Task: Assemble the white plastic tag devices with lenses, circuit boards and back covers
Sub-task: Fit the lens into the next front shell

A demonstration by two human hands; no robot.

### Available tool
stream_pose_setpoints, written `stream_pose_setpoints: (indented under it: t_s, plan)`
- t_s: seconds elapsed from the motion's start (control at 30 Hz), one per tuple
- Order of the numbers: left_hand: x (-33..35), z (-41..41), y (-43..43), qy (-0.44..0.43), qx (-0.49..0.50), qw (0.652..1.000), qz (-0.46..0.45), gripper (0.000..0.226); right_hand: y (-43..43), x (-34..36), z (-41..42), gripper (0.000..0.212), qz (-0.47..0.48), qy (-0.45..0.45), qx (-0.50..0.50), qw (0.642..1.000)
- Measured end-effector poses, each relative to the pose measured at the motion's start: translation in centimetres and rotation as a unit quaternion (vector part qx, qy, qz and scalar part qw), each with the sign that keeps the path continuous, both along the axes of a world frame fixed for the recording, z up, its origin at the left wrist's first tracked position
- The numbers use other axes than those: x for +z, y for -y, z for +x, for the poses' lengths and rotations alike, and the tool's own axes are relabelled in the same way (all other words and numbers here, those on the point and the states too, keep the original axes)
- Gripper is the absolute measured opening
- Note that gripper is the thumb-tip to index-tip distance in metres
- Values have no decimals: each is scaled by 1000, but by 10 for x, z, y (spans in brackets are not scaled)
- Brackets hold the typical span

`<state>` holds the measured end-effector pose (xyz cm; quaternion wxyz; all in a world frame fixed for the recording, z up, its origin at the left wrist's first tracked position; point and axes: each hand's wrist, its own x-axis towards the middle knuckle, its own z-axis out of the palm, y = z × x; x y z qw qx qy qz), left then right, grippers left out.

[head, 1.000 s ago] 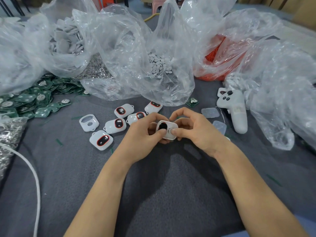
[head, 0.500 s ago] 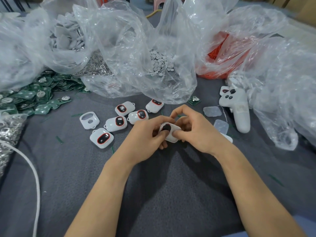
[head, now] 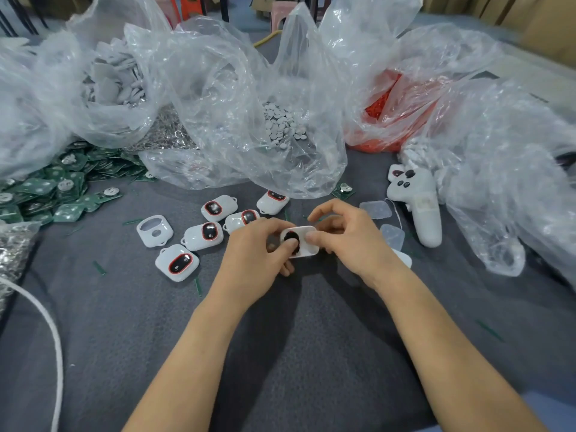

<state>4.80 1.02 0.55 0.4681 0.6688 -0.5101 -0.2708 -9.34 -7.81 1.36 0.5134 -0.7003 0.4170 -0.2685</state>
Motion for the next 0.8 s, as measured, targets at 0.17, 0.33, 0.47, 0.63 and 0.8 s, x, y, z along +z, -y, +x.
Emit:
stream_pose_setpoints:
  t_s: [0.17,0.33,0.47,0.63,0.8]
  plan:
    - [-5,-5,3,20,51,998,3,17,-8,-6,7,17,-105,-91,-27,990]
    - [-5,-6,3,153,59,986,-5,17,-8,-5,10,14,-188,-151,-14,970]
    - [-4,-4,3,146,57,988,0,17,-1,0,8,13,-214,-199,5,956]
    - [-6,-2,4,113,56,992,0,13,30,40,-19,22,-237,-219,-76,943]
    - [-5,-1,4,94,61,994,-8,14,50,55,-42,27,-186,-516,81,833]
